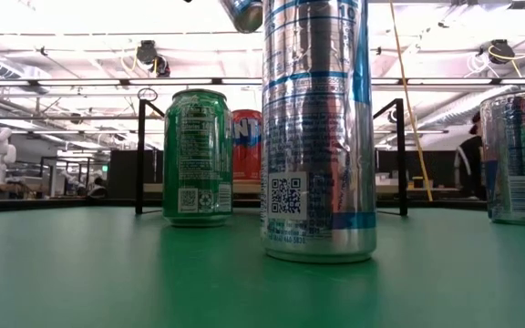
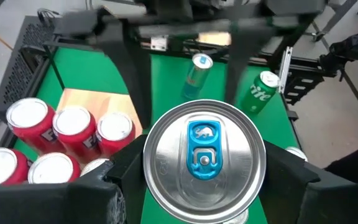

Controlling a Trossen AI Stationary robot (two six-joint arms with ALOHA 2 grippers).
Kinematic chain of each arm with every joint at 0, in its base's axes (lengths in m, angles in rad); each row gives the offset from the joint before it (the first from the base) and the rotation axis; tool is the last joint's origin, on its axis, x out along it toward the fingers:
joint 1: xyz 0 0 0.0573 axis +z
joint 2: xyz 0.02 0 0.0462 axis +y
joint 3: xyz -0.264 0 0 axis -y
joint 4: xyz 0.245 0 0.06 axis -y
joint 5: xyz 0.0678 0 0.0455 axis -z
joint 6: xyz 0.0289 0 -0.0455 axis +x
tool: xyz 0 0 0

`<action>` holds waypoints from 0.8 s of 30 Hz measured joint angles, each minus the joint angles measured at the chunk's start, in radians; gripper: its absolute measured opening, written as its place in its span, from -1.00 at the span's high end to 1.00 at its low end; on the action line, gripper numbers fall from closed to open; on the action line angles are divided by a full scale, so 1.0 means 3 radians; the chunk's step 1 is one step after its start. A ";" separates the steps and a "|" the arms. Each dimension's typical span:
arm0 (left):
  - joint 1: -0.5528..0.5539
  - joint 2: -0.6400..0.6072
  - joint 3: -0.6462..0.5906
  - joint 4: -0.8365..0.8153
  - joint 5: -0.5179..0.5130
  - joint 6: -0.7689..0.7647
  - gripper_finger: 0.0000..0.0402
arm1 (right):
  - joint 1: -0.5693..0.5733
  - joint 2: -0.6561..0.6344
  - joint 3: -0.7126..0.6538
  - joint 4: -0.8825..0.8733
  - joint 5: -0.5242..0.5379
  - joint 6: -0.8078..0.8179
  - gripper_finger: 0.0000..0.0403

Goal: Place canned beverage on shelf
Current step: Put the blue soda can on the shelf

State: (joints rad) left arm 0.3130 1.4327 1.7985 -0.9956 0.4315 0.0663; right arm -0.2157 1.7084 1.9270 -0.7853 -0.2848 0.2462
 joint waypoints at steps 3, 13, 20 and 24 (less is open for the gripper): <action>-0.0001 -0.0007 0.0000 -0.0022 0.0025 0.0003 -0.13 | -0.0017 -0.0042 0.0000 -0.0171 0.0002 0.0000 -0.47; 0.0213 -0.0008 0.0000 -0.0255 -0.0300 0.0336 -0.13 | -0.0012 -0.0348 0.0000 -0.0955 0.0064 0.0029 -0.47; 0.0550 0.0022 0.0001 -0.0476 -0.0606 0.0956 -0.13 | 0.0076 -0.0715 0.0000 -0.1018 0.0504 0.0162 -0.47; 0.0771 0.0127 0.0001 -0.0595 -0.0676 0.1182 -0.13 | 0.0121 -0.0855 0.0000 -0.1017 0.0788 0.0188 -0.47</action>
State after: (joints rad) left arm 0.5444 1.4709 1.7988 -1.1740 0.2285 0.4210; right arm -0.1795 1.4519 1.9270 -1.0905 -0.0484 0.3027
